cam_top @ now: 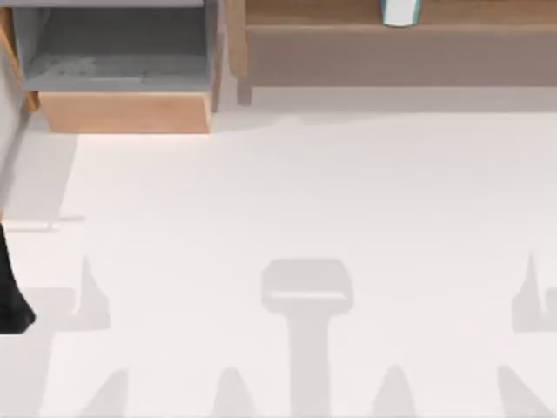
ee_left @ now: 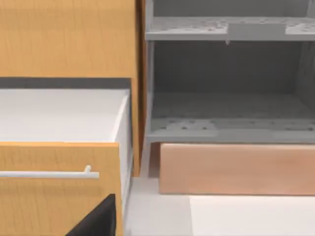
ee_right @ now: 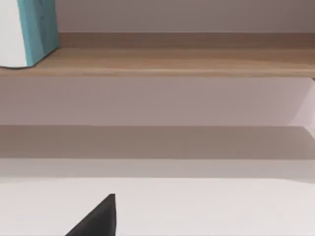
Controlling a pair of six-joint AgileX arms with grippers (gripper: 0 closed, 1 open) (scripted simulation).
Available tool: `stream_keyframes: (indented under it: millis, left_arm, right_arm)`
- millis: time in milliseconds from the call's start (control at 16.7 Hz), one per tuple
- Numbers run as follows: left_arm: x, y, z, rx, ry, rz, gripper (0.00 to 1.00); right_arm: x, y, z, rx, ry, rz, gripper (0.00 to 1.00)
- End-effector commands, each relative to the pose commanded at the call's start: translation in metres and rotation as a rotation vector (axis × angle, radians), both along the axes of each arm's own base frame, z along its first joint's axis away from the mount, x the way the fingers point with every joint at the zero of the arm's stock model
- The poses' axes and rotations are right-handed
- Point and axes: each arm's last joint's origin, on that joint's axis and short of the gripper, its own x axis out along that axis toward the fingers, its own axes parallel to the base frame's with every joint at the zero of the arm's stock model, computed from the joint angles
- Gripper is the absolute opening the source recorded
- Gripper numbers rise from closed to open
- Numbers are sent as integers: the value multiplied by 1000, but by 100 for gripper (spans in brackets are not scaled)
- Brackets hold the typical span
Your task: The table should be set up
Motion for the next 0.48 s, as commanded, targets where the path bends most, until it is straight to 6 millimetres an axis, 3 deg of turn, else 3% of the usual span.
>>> stream_keyframes:
  millis: [240, 480]
  left_arm:
    - [0, 0, 6, 2, 9, 1, 100]
    - [3, 3, 42, 20, 82, 12, 100]
  right_arm:
    - [0, 0, 0, 0, 0, 0, 100]
    - [0, 0, 0, 0, 0, 0, 100]
